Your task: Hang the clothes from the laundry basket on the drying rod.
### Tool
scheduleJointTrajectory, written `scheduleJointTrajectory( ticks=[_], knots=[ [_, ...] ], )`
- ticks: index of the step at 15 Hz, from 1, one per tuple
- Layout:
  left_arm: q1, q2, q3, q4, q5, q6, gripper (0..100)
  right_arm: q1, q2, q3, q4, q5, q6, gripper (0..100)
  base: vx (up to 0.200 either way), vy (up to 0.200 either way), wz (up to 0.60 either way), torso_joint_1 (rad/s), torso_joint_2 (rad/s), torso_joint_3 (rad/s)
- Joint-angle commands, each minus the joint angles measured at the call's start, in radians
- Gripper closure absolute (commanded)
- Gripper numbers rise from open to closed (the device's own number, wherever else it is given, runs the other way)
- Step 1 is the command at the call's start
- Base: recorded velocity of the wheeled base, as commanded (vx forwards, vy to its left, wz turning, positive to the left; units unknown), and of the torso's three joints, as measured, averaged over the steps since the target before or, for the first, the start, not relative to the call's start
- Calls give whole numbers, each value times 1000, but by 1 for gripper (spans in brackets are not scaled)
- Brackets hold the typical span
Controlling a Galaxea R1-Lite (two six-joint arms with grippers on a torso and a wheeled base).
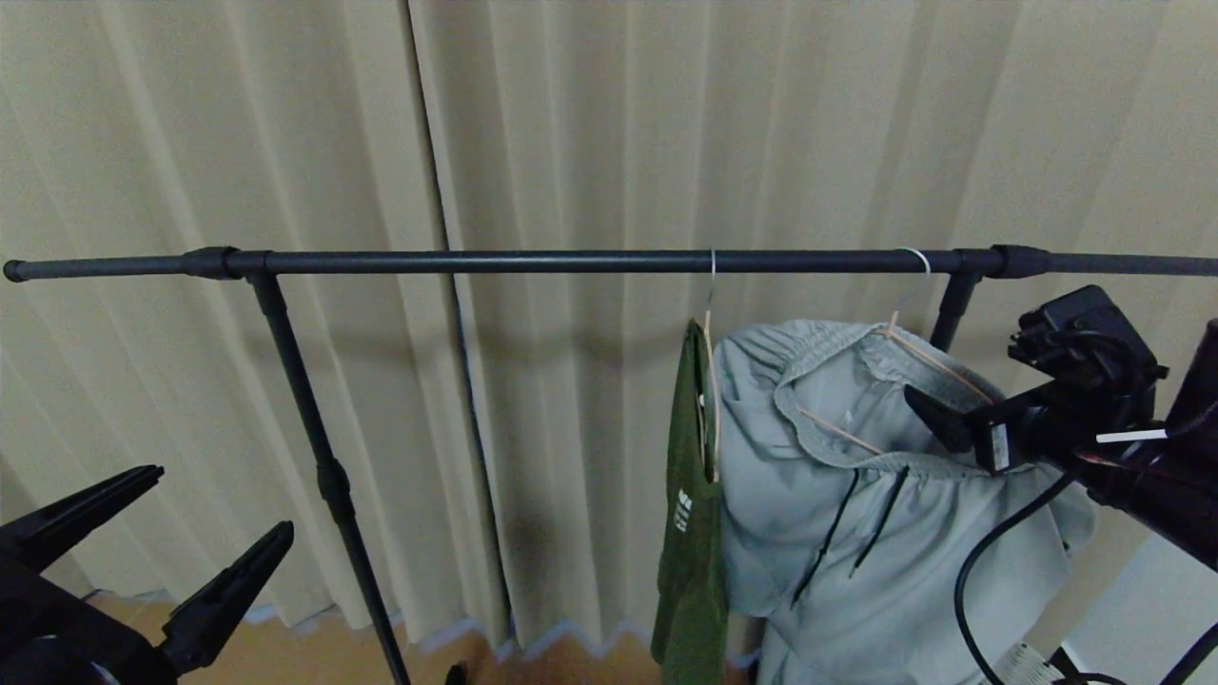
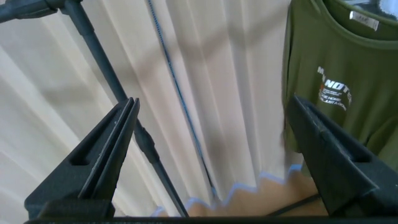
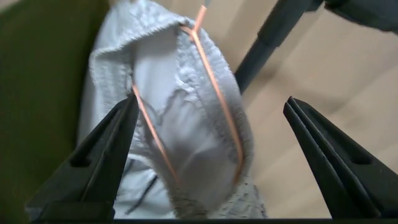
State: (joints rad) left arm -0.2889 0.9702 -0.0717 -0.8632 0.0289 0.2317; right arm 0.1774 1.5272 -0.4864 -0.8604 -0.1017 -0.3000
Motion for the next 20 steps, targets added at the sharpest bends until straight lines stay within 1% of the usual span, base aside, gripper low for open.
scheduleJointTrajectory(
  ticks=[1,2,3,4,5,6,7,8,9,10,11,12,13,14,15,16,17,18,19,20],
  knots=[
    [1,1,0,0,0,0,0,0,-13,35,-32,16,1,0,0,0,0,0,0,0],
    [1,1,0,0,0,0,0,0,-15,35,-34,17,1,0,0,0,0,0,0,0],
    [1,-2,0,0,0,0,0,-1,-41,65,-88,46,1,0,0,0,0,0,0,0],
    [1,-16,4,0,3,1,0,-7,-104,100,-120,56,-1,0,0,0,0,0,0,0],
    [2,-36,9,0,3,3,0,-9,-141,112,-120,56,-1,0,0,0,0,0,0,0],
    [1,-99,16,0,3,5,0,-9,-248,157,-115,57,5,0,0,0,0,0,0,0],
    [2,-119,21,1,5,5,0,-9,-280,169,-112,60,9,0,0,0,0,0,0,0],
    [7,-191,47,3,16,1,0,-9,-389,212,-104,63,15,0,0,0,0,0,0,0],
    [31,-239,64,15,25,3,0,-9,-443,238,-83,63,16,0,0,0,0,0,0,0],
    [70,-286,72,53,28,5,0,-9,-504,265,-48,62,15,0,0,0,0,0,0,0],
    [149,-384,72,168,28,0,0,-9,-615,305,43,62,15,0,0,0,0,0,0,0],
    [195,-469,72,286,23,-5,0,-9,-703,325,141,62,15,0,0,0,0,0,0,0],
    [214,-573,72,441,22,-29,0,-9,-811,335,274,62,15,0,0,0,0,0,0,0],
    [214,-628,72,520,22,-37,0,-9,-868,333,348,62,16,0,0,0,0,0,0,0],
    [209,-786,72,722,22,-40,0,-9,-1013,319,541,60,16,0,0,0,0,0,0,0],
    [209,-831,72,774,22,-40,0,-9,-1050,316,590,60,16,0,0,0,0,0,0,0],
    [211,-883,52,848,29,-51,0,-9,-1130,318,693,53,19,0,0,0,0,0,0,0],
    [209,-874,46,854,48,-107,0,-9,-1222,325,802,51,42,0,0,0,0,0,0,0],
    [212,-869,44,859,54,-146,0,-9,-1280,328,879,50,62,0,0,0,0,0,0,0],
    [215,-869,44,860,62,-158,0,-9,-1306,328,914,45,71,0,0,0,0,0,0,0]
  ],
)
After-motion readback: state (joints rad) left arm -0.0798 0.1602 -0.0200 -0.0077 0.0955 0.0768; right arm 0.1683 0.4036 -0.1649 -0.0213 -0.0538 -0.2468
